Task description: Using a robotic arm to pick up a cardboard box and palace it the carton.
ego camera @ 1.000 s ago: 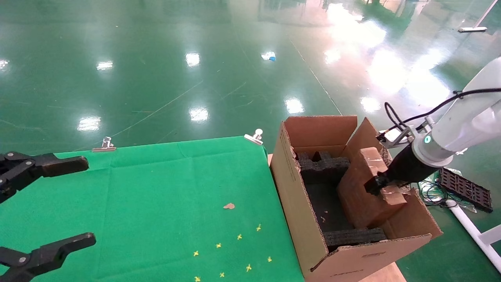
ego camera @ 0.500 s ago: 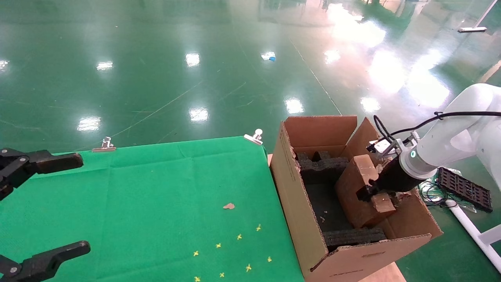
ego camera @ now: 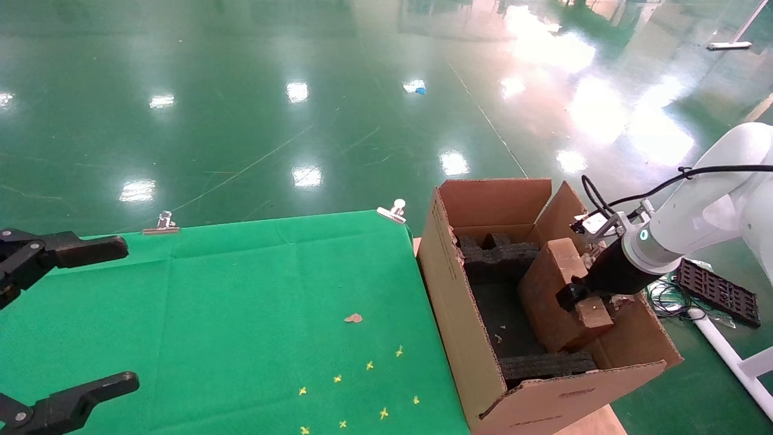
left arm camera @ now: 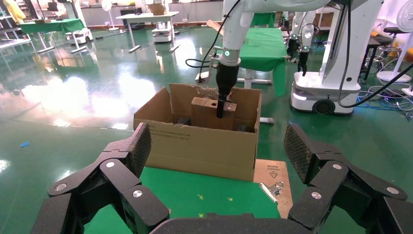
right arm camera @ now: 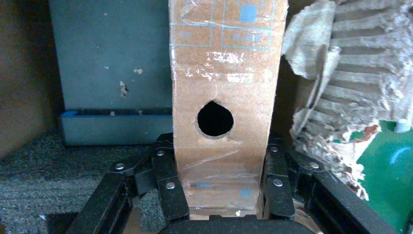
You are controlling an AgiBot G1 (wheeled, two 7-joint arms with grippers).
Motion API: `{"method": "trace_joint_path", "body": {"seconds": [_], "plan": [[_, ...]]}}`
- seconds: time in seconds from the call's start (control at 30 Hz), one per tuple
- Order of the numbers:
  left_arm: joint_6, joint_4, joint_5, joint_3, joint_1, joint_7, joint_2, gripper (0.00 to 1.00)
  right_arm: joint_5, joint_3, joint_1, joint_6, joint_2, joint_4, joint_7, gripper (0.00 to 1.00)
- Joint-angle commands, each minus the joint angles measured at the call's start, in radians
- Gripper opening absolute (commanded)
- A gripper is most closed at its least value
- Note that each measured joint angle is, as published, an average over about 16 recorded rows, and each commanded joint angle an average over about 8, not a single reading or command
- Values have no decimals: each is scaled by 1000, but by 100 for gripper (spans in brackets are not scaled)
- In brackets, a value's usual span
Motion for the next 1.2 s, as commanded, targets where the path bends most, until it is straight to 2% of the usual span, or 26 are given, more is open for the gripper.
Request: {"method": "trace_joint_path", "body": {"seconds": [0.03, 0.57, 0.7, 1.03, 1.2], "plan": [[0, 0, 0, 0, 0, 0, 0, 100, -2, -1, 0, -2, -2, -4, 0, 100], [0, 0, -1, 1, 0, 0, 0, 100, -10, -7, 36, -15, -13, -7, -24, 100], [-1, 0, -1, 1, 0, 1, 0, 100, -13, -8, 108, -19, -14, 5, -76, 100], [-1, 0, -1, 2, 0, 1, -1, 100, 7, 13, 403, -37, 15, 48, -244, 100], [-1, 0, -1, 2, 0, 1, -1, 100, 33, 33, 458, -25, 38, 80, -293, 100]]}}
